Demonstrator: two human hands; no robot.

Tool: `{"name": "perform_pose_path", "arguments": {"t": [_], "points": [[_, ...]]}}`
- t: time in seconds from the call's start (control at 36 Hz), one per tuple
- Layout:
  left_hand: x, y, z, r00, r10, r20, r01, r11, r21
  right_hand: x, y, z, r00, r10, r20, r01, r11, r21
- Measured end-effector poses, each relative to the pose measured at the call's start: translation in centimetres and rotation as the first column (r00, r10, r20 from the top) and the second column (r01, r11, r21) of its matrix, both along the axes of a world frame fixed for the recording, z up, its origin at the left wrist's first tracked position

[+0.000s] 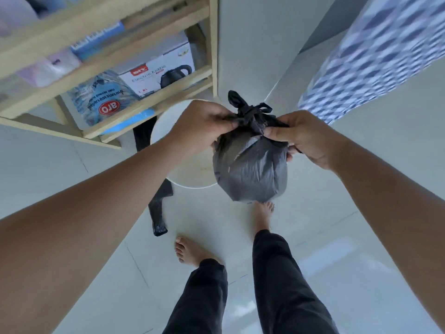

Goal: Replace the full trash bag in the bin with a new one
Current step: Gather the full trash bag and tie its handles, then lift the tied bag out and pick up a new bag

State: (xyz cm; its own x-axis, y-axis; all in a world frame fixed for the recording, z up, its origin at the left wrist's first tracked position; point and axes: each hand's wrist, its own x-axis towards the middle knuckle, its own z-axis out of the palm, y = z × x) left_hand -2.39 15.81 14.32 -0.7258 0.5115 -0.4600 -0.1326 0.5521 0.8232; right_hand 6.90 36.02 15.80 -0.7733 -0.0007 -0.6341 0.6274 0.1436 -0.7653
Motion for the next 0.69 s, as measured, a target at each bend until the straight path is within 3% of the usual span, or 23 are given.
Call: {"name": "perform_pose_path", "arguments": {"t": [0.14,0.36,0.58,0.69], "points": [[2.8,4.4,-2.3,0.991,-0.133,0.002,0.133,0.990,-0.050,3.7,3.5,-2.0,0.996,-0.014,0.084,0.003,0.991,0.132],[6.4,10.3,-10.5,0.967,-0.235,0.098,0.252,0.937,-0.241,6.9,8.2,-9.6,0.970,-0.011,0.244,-0.077,0.934,0.349],[7.6,14.6,-18.5,0.970,-0.202,0.134,0.236,0.912,-0.334,6.8,10.7,-19.0,0.949,-0.167,0.269,0.036,0.901,0.432],[6.3,16.2,-22.0,0.974,-0.200,0.105,0.226,0.877,-0.425,5.4,11.7,-22.9,0.941,-0.130,0.312,-0.036,0.879,0.475]]}}
